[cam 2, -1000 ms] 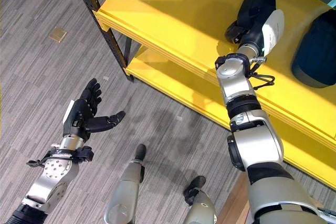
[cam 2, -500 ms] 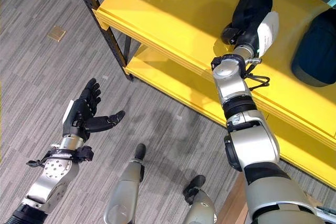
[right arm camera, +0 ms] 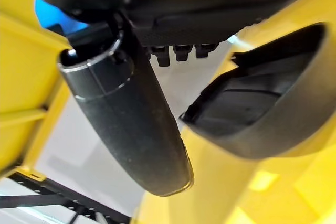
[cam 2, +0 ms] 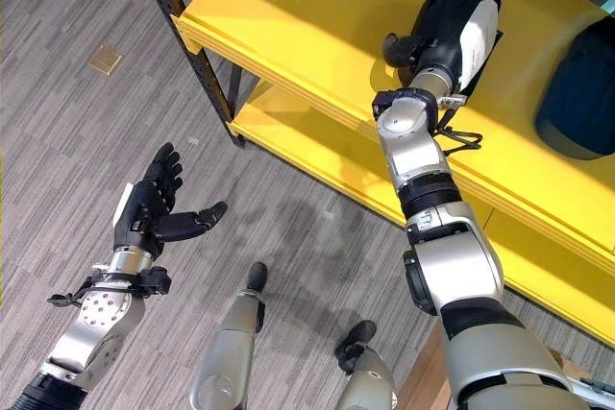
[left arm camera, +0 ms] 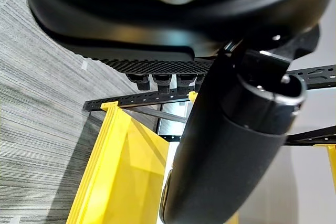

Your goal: Move parts from the plastic box to the shelf.

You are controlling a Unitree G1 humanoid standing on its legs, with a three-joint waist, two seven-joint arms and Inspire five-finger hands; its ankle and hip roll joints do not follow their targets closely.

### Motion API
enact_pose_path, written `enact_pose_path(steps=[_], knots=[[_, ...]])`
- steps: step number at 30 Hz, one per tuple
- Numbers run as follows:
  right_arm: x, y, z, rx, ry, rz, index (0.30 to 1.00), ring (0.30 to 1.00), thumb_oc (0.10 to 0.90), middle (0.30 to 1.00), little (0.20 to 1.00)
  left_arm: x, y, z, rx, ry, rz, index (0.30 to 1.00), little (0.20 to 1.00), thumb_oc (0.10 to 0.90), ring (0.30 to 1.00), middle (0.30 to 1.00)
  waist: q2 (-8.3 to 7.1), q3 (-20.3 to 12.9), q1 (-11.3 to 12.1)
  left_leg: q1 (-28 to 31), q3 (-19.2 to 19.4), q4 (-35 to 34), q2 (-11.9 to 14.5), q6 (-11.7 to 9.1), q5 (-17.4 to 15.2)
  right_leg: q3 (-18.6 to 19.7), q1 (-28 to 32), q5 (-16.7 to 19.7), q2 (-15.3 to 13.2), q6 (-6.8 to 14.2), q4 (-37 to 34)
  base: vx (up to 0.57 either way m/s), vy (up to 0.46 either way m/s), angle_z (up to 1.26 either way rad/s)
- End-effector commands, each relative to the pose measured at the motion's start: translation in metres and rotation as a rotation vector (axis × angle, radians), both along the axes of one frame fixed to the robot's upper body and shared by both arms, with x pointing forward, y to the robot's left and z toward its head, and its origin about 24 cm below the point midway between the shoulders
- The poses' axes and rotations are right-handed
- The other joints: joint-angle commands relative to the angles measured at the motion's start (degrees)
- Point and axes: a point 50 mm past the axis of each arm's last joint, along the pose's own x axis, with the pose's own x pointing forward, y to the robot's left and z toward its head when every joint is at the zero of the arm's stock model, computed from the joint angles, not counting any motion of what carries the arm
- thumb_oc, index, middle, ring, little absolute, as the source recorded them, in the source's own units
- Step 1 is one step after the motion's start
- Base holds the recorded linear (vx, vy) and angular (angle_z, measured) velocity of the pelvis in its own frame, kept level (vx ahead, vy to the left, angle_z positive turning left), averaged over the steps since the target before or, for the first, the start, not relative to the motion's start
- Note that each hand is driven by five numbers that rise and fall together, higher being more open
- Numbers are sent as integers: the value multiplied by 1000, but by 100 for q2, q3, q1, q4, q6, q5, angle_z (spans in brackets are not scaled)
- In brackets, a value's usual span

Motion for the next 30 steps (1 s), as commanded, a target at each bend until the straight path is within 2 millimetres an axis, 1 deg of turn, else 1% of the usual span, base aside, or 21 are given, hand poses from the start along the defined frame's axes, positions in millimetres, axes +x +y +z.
enact_pose_path(steps=[1,4,5,8,10,11,13,14,20,21,23,24,25,26,30], knots=[[-27,12,62,15,-348,75,1000,1000,900,1000,1000,-5,-6,49,8,-267,-48,1000,1000,900,1000,1000,-130,-138,-90,189,339,209,83,212,-563,588,415,-47,-20,158,165,0,0,0],[-29,15,64,17,-363,82,1000,1000,900,1000,1000,-5,-6,49,9,-265,-46,1000,1000,900,1000,1000,-147,-136,-100,185,337,223,82,217,-570,594,413,-53,-14,157,168,0,0,0],[-34,17,70,22,-402,91,1000,1000,900,1000,1000,-6,-6,49,8,-265,-43,1000,1000,900,1000,1000,-164,-142,-107,180,330,219,83,222,-573,595,413,-50,-13,156,163,0,0,0],[-42,20,78,18,-460,95,1000,1000,900,1000,1000,-6,-5,50,9,-267,-37,1000,1000,900,1000,1000,-191,-155,-132,166,327,198,77,228,-551,586,400,-23,-16,156,148,-1,-4,2],[-44,20,80,10,-472,92,1000,1000,900,1000,1000,-6,-5,50,12,-266,-36,1000,1000,900,1000,1000,-203,-154,-139,161,326,198,76,230,-551,589,398,-22,-15,156,148,-38,2,5],[-50,21,84,1,-507,92,1000,1000,900,1000,1000,-6,-5,51,16,-269,-33,1000,1000,900,1000,1000,-213,-134,-150,112,370,188,68,277,-430,527,355,60,-36,94,131,-70,20,2],[-53,22,86,-5,-524,91,1000,1000,900,1000,1000,-6,-5,51,19,-271,-32,1000,1000,900,1000,1000,-221,-134,-160,120,376,190,67,278,-434,537,356,60,-33,93,136,-36,11,1],[-58,24,89,-23,-554,91,1000,1000,900,1000,1000,-6,-5,51,23,-271,-30,1000,1000,900,1000,1000,-237,-138,-183,120,379,187,75,279,-433,545,353,62,-32,90,137,0,0,0],[-66,31,89,-83,-578,122,1000,1000,900,1000,1000,-7,-4,50,29,-264,-26,1000,1000,900,1000,1000,-291,-138,-224,160,413,150,91,276,-433,576,343,79,-28,89,111,0,0,0],[-68,35,86,-162,-556,148,1000,1000,900,1000,1000,-7,-3,51,40,-264,-21,1000,1000,900,1000,1000,-328,-138,-267,176,445,127,112,269,-423,581,338,90,-22,88,90,0,0,0],[-71,38,80,-205,-543,182,1000,1000,900,1000,1000,-8,-1,50,42,-258,-12,1000,1000,900,1000,1000,-360,-137,-311,204,472,111,139,269,-415,613,319,103,-15,83,87,-5,-3,-3],[-74,36,71,-246,-525,206,1000,1000,900,1000,1000,-9,1,48,47,-250,0,1000,1000,900,1000,1000,-414,-130,-375,241,512,100,176,269,-414,644,302,104,2,78,82,-17,-7,-8],[-76,36,67,-274,-516,214,1000,1000,900,1000,1000,-10,2,48,48,-250,5,1000,1000,900,1000,1000,-440,-122,-404,251,524,103,194,267,-417,671,294,103,10,75,76,-21,-15,-13],[-79,33,55,-326,-484,233,1000,1000,900,1000,1000,-10,5,46,54,-243,19,1000,1000,900,1000,1000,-493,-114,-482,281,553,103,236,260,-425,712,282,98,31,70,60,-21,-14,-13],[-88,21,28,-416,-411,241,1000,1000,900,1000,1000,-14,8,43,58,-229,42,1000,1000,900,1000,1000,-577,-138,-628,350,626,71,322,243,-423,774,269,119,71,80,-5,-13,-11,-18]])
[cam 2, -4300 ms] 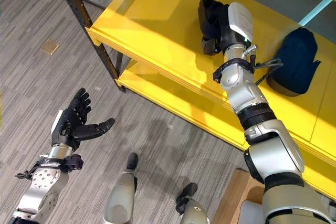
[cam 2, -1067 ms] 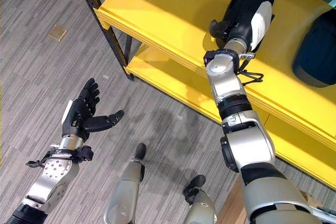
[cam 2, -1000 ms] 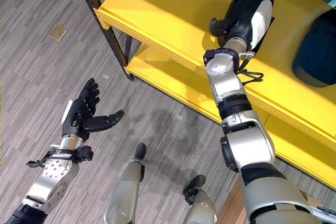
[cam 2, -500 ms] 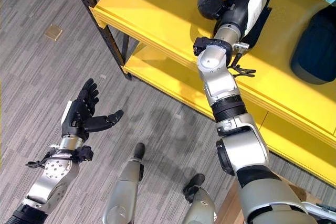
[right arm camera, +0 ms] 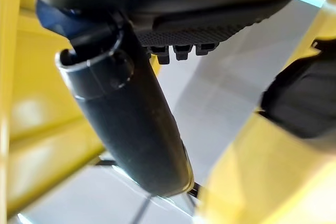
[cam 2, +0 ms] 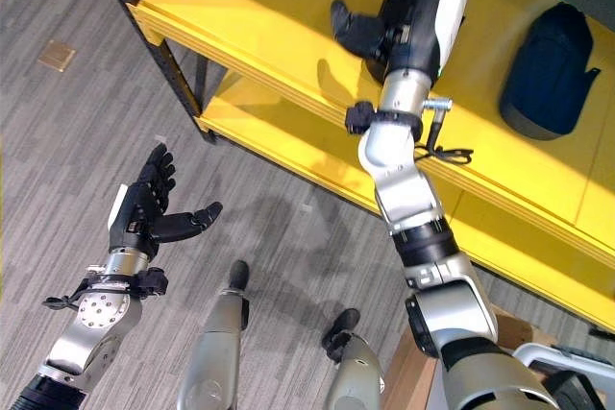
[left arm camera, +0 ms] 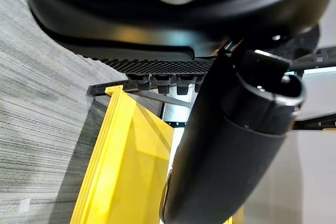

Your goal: Move parts from the plastic box to the shelf.

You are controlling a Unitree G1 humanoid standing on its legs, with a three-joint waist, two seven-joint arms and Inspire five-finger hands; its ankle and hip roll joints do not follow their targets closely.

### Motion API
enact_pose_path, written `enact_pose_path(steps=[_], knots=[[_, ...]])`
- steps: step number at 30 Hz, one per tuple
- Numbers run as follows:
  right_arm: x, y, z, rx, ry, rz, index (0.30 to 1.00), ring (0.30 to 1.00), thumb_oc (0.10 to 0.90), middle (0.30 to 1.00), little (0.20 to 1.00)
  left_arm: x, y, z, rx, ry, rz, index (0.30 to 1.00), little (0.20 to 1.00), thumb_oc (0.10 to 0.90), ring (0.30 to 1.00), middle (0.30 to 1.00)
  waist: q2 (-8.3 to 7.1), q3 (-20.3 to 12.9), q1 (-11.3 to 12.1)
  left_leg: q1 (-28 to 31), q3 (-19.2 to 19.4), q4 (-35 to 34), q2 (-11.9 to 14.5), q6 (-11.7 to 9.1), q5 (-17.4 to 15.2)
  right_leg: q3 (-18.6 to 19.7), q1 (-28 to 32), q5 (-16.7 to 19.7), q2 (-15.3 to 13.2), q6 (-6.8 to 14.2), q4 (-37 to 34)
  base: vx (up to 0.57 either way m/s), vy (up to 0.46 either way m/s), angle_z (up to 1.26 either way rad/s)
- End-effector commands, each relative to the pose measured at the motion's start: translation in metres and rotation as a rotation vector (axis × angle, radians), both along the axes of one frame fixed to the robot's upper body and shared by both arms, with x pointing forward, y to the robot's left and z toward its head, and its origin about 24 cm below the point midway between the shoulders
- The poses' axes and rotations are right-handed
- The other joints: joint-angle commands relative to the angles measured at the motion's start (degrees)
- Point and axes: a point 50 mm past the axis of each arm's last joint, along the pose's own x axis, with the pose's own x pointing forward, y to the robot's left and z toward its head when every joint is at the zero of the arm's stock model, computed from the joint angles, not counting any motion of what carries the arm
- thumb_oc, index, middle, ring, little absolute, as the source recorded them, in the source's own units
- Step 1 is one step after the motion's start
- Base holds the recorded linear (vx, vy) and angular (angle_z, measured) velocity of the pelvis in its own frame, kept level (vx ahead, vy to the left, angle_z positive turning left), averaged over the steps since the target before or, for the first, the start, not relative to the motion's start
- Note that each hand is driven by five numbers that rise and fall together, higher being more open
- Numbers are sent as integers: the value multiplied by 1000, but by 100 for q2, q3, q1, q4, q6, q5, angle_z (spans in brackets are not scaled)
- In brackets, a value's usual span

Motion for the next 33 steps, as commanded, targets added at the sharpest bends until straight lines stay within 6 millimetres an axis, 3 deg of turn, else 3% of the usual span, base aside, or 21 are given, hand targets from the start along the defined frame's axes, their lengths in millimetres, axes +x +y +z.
enact_pose_path(steps=[1,2,13,21,26,33], knots=[[-31,-11,41,-152,-244,-36,1000,1000,900,1000,1000,-11,-1,43,22,-225,-17,1000,1000,900,1000,1000,-79,-339,-153,409,448,-142,235,179,-324,490,435,68,35,116,-44,-14,-26,-19],[-34,-18,24,-212,-191,-37,1000,1000,900,1000,1000,-12,0,41,24,-218,-6,1000,1000,900,1000,1000,-131,-355,-233,450,481,-176,266,173,-319,506,444,85,63,129,-96,-10,-21,-12],[-73,-61,-39,-366,8,-90,1000,1000,900,1000,1000,-24,8,29,68,-170,20,1000,1000,900,1000,1000,-334,-623,-634,785,698,-496,486,112,-221,694,548,232,251,193,-527,-2,-30,-16],[-84,-69,-51,-533,88,-95,1000,1000,900,1000,1000,-29,12,20,76,-131,22,1000,1000,900,1000,1000,-360,-763,-730,1000,819,-711,541,81,-156,762,656,314,314,239,-762,11,-17,-12],[-78,-73,-55,-685,163,-100,1000,1000,900,1000,1000,-31,14,17,75,-114,16,1000,1000,900,1000,1000,-369,-816,-720,1073,852,-771,561,59,-140,761,714,311,322,247,-821,5,-12,-9],[-61,-74,-58,-760,235,-102,1000,1000,900,1000,1000,-28,12,14,68,-103,4,1000,1000,900,1000,1000,-363,-805,-655,1112,855,-818,559,47,-115,733,772,335,321,243,-837,0,0,0]])
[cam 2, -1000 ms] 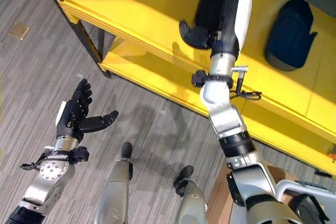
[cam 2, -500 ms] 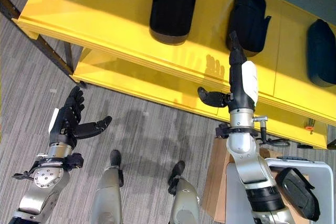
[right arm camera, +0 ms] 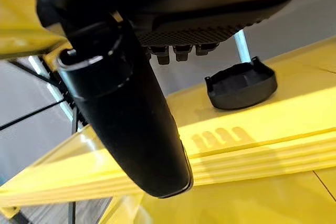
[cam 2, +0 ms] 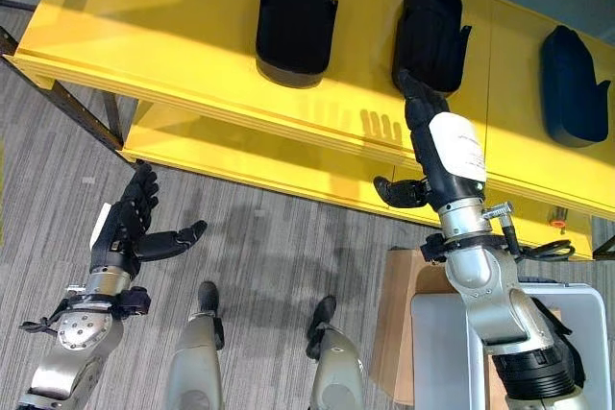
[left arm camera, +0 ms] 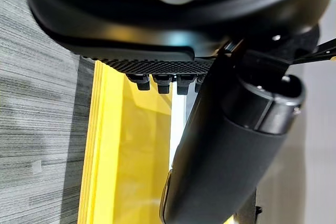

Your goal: Move parts from the plastic box to the shelf.

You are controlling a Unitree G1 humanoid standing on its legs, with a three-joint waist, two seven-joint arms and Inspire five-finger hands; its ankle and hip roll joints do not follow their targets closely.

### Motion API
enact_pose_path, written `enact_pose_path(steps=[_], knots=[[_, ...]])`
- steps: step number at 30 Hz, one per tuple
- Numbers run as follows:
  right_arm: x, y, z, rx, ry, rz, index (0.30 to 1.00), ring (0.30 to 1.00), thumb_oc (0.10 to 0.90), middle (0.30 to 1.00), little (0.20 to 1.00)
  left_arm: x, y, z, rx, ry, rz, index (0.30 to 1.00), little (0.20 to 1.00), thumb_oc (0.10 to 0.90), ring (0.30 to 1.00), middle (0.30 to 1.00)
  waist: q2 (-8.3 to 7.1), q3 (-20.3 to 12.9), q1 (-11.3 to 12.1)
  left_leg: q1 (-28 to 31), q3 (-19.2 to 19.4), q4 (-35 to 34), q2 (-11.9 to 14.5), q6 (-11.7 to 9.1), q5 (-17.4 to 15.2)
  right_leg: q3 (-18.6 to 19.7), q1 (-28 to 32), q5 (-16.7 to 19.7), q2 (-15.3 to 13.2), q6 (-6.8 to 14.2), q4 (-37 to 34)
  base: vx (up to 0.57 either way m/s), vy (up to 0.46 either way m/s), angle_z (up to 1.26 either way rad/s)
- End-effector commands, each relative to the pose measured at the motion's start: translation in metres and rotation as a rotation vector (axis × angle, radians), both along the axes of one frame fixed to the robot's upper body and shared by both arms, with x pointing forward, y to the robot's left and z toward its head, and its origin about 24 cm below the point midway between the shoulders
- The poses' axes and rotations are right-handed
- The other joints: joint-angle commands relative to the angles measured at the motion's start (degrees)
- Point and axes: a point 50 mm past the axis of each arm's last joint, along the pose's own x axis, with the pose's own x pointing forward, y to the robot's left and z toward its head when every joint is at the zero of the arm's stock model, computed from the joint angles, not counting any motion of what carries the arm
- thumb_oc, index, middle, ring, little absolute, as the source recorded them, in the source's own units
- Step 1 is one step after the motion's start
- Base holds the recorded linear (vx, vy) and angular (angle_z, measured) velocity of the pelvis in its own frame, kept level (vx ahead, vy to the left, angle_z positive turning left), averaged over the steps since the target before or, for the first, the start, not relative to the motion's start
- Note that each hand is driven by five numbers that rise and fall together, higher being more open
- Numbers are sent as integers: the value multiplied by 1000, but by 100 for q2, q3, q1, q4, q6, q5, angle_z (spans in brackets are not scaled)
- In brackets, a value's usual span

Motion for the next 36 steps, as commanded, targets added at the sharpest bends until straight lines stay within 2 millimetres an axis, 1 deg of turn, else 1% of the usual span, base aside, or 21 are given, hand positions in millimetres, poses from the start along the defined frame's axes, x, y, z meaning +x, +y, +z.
enact_pose_path(steps=[1,3,6,7,8,9,10,11,12,16,17,18,19,20,22,23,25,26,29,33,36], knots=[[15,8,28,-83,-111,41,1000,1000,900,1000,1000,-6,-6,27,30,-163,-42,1000,1000,900,1000,1000,-89,-671,19,400,243,-392,177,160,-87,171,535,10,-73,230,-223,0,0,0],[22,13,29,-94,-110,45,1000,1000,900,1000,1000,-4,-8,28,23,-169,-46,1000,1000,900,1000,1000,-75,-670,35,388,231,-410,169,162,-76,148,542,32,-82,232,-224,-4,-2,2],[27,19,27,-89,-96,57,1000,1000,900,1000,1000,-2,-9,28,20,-171,-49,1000,1000,900,1000,1000,-66,-662,72,383,216,-428,162,163,-70,130,552,24,-83,226,-228,-9,-4,4],[33,24,27,-104,-88,60,1000,1000,900,1000,1000,-1,-10,28,22,-172,-54,1000,1000,900,1000,1000,-58,-647,96,384,209,-430,159,160,-64,123,557,14,-84,217,-223,-5,-4,4],[33,24,28,-104,-89,61,1000,1000,900,1000,1000,-1,-10,28,22,-173,-52,1000,1000,900,1000,1000,-58,-644,90,385,209,-430,159,160,-64,123,557,14,-84,216,-222,-6,-1,3],[40,30,27,-82,-78,70,1000,1000,900,1000,1000,1,-11,29,20,-176,-57,1000,1000,900,1000,1000,-49,-640,121,375,201,-438,155,161,-61,118,550,10,-88,209,-213,-4,0,4],[41,31,27,-82,-79,71,1000,1000,900,1000,1000,1,-11,29,20,-176,-56,1000,1000,900,1000,1000,-50,-637,115,375,201,-438,155,161,-60,117,550,10,-88,209,-214,-3,-3,3],[45,35,28,-85,-81,76,1000,1000,900,1000,1000,1,-11,29,18,-178,-57,1000,1000,900,1000,1000,-50,-632,131,374,199,-444,152,161,-59,116,550,14,-87,207,-207,-5,-8,4],[51,44,28,-89,-74,92,1000,1000,900,1000,1000,3,-13,30,18,-182,-62,1000,1000,900,1000,1000,-48,-621,157,364,196,-444,154,157,-57,111,548,8,-82,198,-206,0,0,0],[62,64,31,-97,-62,134,1000,1000,900,1000,1000,6,-15,31,25,-187,-76,1000,1000,900,1000,1000,-34,-596,216,357,184,-426,157,161,-59,87,553,3,-80,186,-188,0,0,0],[62,65,31,-98,-63,135,1000,1000,900,1000,1000,6,-15,32,25,-188,-74,1000,1000,900,1000,1000,-34,-592,209,356,184,-425,158,161,-59,86,553,3,-80,186,-188,0,0,0],[67,74,31,-106,-55,151,1000,1000,900,1000,1000,7,-16,33,24,-191,-79,1000,1000,900,1000,1000,-31,-593,235,359,177,-446,149,162,-55,79,552,10,-80,188,-184,0,0,0],[67,74,32,-106,-56,152,1000,1000,900,1000,1000,7,-16,33,24,-192,-78,1000,1000,900,1000,1000,-33,-591,229,359,178,-447,149,162,-54,79,551,10,-80,188,-184,0,0,0],[71,81,32,-103,-48,162,1000,1000,900,1000,1000,8,-16,33,21,-193,-81,1000,1000,900,1000,1000,-24,-587,248,349,174,-450,138,165,-53,81,548,8,-84,184,-172,0,0,0],[72,85,31,-105,-42,169,1000,1000,900,1000,1000,8,-17,34,20,-195,-82,1000,1000,900,1000,1000,-22,-588,250,345,176,-444,134,168,-57,87,541,9,-84,185,-162,0,0,0],[74,93,30,-100,-36,187,1000,1000,900,1000,1000,9,-18,33,21,-194,-87,1000,1000,900,1000,1000,-15,-588,261,344,178,-440,133,173,-65,82,539,5,-84,181,-151,0,0,0],[74,96,30,-100,-36,194,1000,1000,900,1000,1000,9,-18,33,22,-194,-86,1000,1000,900,1000,1000,-14,-588,259,340,181,-433,131,174,-67,82,541,6,-83,181,-151,0,0,0],[77,101,29,-109,-28,202,1000,1000,900,1000,1000,10,-18,34,27,-195,-88,1000,1000,900,1000,1000,-8,-591,277,347,183,-442,129,176,-73,81,541,3,-76,182,-151,0,0,0],[79,105,31,-112,-27,208,1000,1000,900,1000,1000,11,-19,35,28,-200,-89,1000,1000,900,1000,1000,-12,-580,294,341,178,-439,124,181,-76,85,532,8,-79,181,-135,0,0,0],[87,115,34,-115,-19,206,1000,1000,900,1000,1000,13,-21,37,20,-211,-98,1000,1000,900,1000,1000,-2,-552,341,322,165,-400,104,188,-99,86,521,11,-81,176,-100,0,0,0],[90,119,34,-118,-11,208,1000,1000,900,1000,1000,13,-22,37,21,-211,-100,1000,1000,900,1000,1000,1,-541,354,325,154,-405,105,189,-100,85,519,0,-83,172,-83,0,0,0]])
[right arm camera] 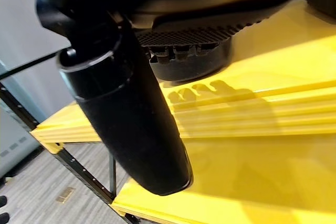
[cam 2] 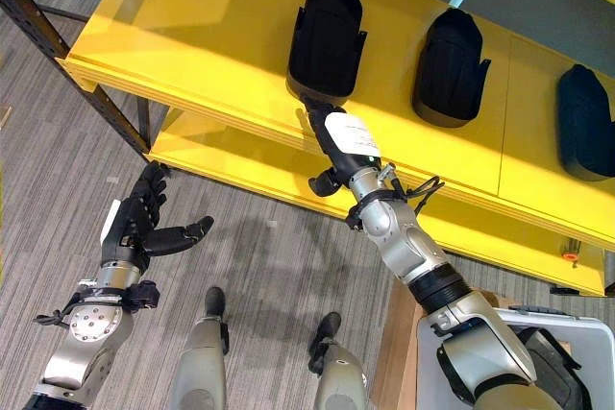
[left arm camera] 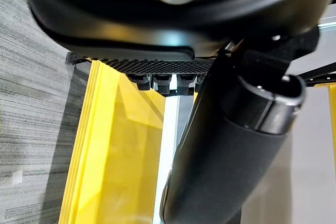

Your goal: Move parts from the plastic box to the shelf.

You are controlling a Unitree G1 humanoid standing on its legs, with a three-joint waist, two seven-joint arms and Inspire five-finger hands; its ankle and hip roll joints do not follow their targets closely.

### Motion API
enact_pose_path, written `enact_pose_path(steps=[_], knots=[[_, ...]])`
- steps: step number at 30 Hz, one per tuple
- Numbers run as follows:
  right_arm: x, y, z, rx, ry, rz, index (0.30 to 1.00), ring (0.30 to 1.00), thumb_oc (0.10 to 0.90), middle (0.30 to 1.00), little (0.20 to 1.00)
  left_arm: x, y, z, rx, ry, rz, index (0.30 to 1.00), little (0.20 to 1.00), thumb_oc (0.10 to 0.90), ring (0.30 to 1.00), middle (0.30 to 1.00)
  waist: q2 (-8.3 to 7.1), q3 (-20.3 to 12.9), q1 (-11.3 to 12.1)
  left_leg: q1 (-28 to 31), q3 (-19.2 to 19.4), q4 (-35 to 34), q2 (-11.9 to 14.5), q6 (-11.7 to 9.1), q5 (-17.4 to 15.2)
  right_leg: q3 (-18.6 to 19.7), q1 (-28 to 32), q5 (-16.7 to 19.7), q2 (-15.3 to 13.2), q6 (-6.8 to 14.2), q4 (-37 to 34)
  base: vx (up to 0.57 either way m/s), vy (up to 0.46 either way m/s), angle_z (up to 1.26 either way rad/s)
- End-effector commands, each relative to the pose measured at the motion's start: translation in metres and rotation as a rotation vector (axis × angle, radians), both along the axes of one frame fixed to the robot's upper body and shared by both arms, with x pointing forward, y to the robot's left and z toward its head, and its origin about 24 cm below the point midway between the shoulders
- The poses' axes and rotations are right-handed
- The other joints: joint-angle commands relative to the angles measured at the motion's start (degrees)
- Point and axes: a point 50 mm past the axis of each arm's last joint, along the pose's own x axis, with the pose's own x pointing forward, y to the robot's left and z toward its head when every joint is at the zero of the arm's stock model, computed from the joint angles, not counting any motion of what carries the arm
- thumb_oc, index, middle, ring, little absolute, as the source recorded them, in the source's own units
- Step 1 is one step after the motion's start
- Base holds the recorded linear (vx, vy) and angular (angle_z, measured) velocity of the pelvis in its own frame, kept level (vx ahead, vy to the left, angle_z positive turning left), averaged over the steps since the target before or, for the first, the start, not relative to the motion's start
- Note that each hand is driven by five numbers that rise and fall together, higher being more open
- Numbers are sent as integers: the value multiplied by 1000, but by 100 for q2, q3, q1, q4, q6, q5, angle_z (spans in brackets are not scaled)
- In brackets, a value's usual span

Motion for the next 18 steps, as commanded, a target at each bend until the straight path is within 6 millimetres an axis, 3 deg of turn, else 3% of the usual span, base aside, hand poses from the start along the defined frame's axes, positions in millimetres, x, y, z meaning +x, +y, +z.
enact_pose_path(steps=[1,18], knots=[[3,25,53,-9,-205,82,1000,1000,900,1000,1000,2,-12,39,44,-210,-76,1000,1000,900,1000,1000,-48,-297,1,335,212,-297,160,205,-163,207,456,-21,-61,167,33,0,0,0],[22,28,42,-58,-131,19,1000,1000,900,1000,1000,2,-12,41,34,-218,-79,1000,1000,900,1000,1000,21,-192,101,279,173,-232,131,217,-182,194,423,-62,-75,139,134,0,0,0]])
